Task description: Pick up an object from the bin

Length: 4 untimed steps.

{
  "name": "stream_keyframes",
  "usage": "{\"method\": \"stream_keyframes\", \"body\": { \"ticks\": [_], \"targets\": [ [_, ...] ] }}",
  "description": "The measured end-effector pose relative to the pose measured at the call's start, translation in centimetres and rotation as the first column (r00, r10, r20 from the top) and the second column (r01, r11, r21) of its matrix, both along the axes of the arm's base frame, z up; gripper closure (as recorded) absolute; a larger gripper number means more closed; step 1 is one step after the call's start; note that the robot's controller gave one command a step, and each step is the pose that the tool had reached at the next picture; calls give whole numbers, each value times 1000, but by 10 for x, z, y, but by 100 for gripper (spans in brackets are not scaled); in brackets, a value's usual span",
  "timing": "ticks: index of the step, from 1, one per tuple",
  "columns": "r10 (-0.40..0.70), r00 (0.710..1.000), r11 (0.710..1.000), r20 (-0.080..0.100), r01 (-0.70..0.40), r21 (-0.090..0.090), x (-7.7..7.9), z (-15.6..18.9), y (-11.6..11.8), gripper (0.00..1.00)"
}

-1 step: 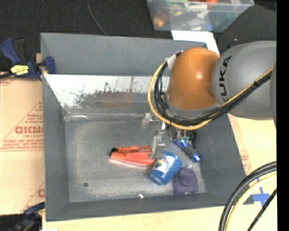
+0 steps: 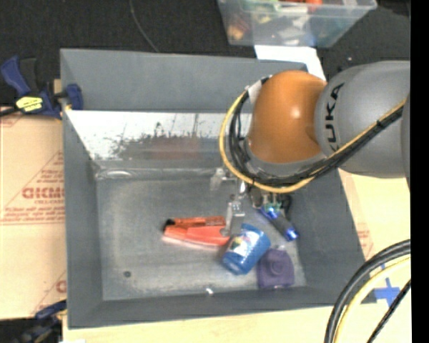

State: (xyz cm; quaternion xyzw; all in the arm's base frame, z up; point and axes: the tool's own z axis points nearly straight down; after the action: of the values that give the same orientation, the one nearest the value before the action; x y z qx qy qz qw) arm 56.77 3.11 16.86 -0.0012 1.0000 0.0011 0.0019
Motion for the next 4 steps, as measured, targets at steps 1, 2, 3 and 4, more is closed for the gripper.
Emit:
{"method": "stream_keyframes", "body": {
  "ticks": [1,2,3,4],
  "targets": [
    [-24,1000,1000,-1,24,2,7,-36,22,0],
    [-66,998,998,3,66,1,-6,-32,28,0],
    [-77,997,997,-1,77,4,-9,-53,67,0],
    [-155,988,988,1,155,2,-5,-68,63,0]
  ]
}}
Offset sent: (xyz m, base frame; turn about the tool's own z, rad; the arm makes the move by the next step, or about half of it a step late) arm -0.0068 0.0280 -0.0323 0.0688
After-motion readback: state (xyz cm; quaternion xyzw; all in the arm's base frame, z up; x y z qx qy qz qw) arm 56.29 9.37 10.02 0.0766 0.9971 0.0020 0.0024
